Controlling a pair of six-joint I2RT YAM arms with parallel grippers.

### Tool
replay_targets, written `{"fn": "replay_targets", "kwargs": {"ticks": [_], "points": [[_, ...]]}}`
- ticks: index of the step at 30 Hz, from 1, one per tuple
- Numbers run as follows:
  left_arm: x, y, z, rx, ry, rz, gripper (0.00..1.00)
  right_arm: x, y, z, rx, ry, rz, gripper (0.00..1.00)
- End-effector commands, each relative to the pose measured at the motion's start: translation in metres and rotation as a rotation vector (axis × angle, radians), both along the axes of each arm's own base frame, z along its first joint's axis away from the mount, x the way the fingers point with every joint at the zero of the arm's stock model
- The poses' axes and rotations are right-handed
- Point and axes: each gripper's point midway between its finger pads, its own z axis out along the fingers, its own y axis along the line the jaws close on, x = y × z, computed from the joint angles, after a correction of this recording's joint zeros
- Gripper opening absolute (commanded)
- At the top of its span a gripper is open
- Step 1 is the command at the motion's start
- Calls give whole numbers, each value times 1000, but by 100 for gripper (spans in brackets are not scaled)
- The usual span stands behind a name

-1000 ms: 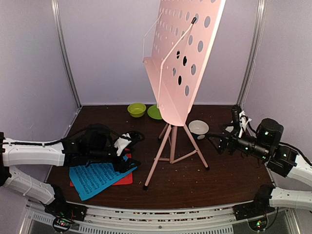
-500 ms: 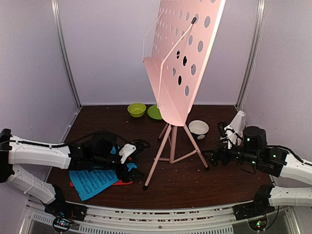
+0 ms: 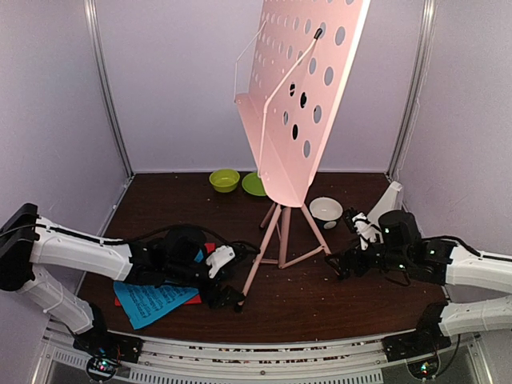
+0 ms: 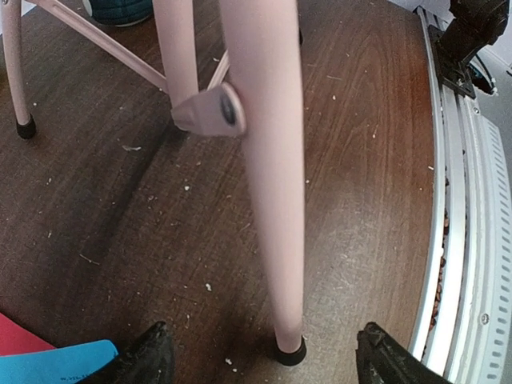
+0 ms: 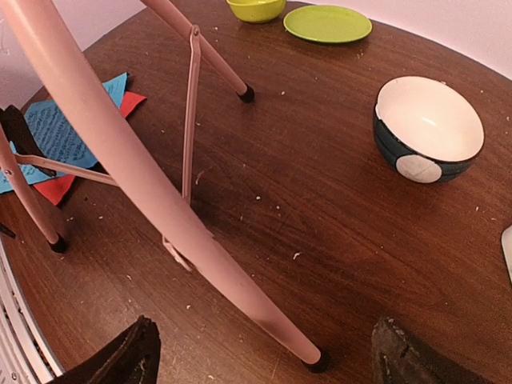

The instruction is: Set up the instrument practice props

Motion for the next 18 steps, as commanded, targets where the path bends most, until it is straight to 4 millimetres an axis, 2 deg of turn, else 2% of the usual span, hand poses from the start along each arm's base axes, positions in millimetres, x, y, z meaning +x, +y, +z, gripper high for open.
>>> {"fn": "replay_targets", "kwargs": {"ticks": [1,7,14,18], "points": [[9,-19,19,-75,-34,3,80,7,6,-2,-17,-3,14,92],[15,-26,15,-62,-31,4,73,13,10,-7,-35,-8,23,90],[16,-24,12,-56,-30,21,67,21,19,-16,-59,-12,60,84],[16,-19,15,-65,-41,35,53,26,33,-11,-44,-33,113,78]]}}
